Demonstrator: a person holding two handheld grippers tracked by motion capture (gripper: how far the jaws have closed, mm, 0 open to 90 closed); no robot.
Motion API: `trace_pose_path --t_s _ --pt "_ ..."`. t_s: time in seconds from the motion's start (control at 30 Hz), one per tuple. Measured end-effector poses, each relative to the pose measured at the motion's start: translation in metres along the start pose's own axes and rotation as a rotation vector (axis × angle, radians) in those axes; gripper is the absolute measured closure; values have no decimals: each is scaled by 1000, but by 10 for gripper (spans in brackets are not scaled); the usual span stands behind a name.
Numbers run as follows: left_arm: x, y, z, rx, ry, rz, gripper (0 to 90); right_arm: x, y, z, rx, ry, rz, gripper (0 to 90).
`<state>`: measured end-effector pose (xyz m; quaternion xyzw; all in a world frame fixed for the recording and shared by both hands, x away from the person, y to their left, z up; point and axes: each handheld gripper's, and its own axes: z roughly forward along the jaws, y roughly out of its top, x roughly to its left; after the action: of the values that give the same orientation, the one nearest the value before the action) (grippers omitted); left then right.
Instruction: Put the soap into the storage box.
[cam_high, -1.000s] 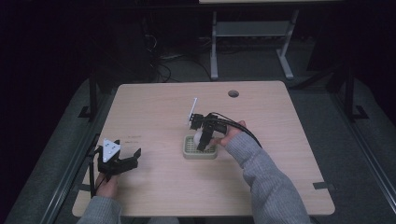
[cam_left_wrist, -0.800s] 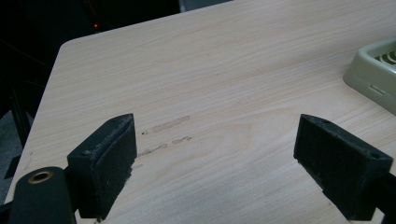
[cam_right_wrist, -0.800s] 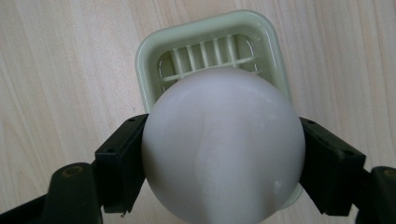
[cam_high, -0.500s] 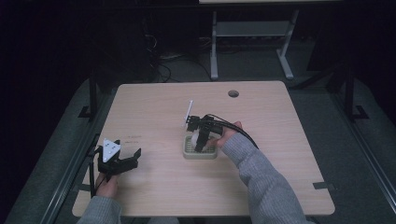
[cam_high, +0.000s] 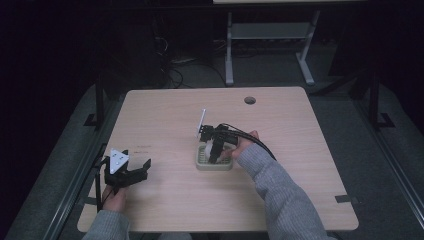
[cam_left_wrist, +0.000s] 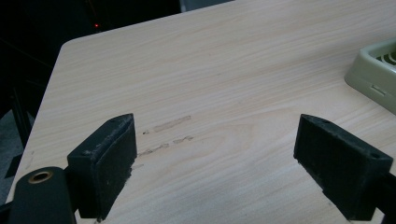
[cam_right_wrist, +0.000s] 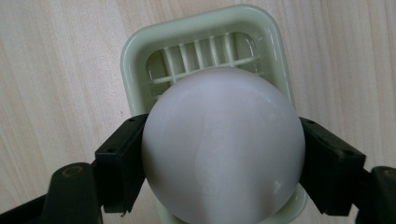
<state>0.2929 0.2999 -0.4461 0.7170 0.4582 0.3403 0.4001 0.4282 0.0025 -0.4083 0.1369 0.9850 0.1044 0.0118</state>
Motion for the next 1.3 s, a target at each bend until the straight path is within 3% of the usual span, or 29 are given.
trace_pose_path --t_s 1.3 --pt "1 0 -1 -10 5 -8 128 -2 -4 6 -2 2 9 238"
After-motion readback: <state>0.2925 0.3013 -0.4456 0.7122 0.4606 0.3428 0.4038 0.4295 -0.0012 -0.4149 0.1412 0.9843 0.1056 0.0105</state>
